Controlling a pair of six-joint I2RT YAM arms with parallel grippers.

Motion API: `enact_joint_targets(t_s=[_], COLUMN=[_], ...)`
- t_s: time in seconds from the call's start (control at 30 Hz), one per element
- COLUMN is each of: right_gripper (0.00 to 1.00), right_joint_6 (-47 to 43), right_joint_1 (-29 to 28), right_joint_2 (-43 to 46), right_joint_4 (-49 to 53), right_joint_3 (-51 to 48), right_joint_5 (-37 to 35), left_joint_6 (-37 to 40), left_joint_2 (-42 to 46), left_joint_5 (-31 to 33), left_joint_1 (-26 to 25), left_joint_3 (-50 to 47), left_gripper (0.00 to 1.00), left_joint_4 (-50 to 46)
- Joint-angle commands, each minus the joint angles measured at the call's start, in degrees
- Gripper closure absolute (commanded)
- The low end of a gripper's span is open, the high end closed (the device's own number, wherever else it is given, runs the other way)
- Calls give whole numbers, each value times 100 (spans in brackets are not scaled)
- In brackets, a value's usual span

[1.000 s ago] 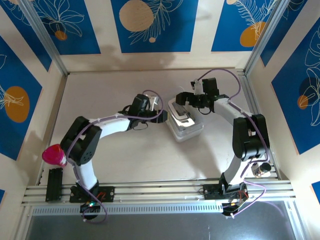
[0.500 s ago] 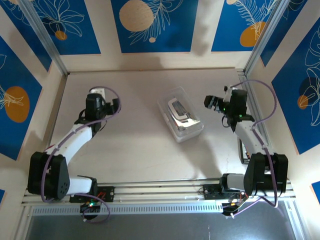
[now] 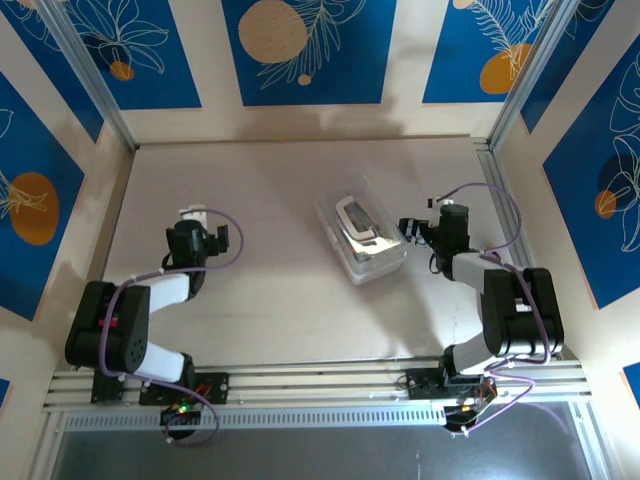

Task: Pack the tool kit

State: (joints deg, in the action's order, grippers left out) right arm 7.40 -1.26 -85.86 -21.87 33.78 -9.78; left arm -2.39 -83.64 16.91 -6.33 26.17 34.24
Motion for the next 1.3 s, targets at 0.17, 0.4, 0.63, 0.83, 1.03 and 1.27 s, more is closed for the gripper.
enact_joint_targets(t_s=[0.17,0.4,0.63,0.83,1.03,1.27], right_gripper=[1,1,1,1,1,1], right_joint_6=[-243,-221,-170,-124,-117,-140], right_joint_1=[111,109,-23,31,69,73], right_joint_2=[-83,-54,-317,-174,-117,-124], right_joint_4=[-1071,-1252,-3398,-2684,-2420,-2476], right_joint_3=[-222,-344,-1318,-1081,-1009,-1018], right_joint_5=[695,652,156,132,262,292], left_joint_6=[345,297,312,310,316,319], left_joint_2=[-426,-586,-606,-601,-601,-599], left_joint_5=[-661,-444,-389,-396,-391,-398], left_joint_1=[140,140,124,123,123,123], left_joint_3=[-351,-583,-605,-609,-605,-605], left_gripper=[1,0,0,0,0,0], left_joint_4=[1531,2130,2225,2234,2236,2227])
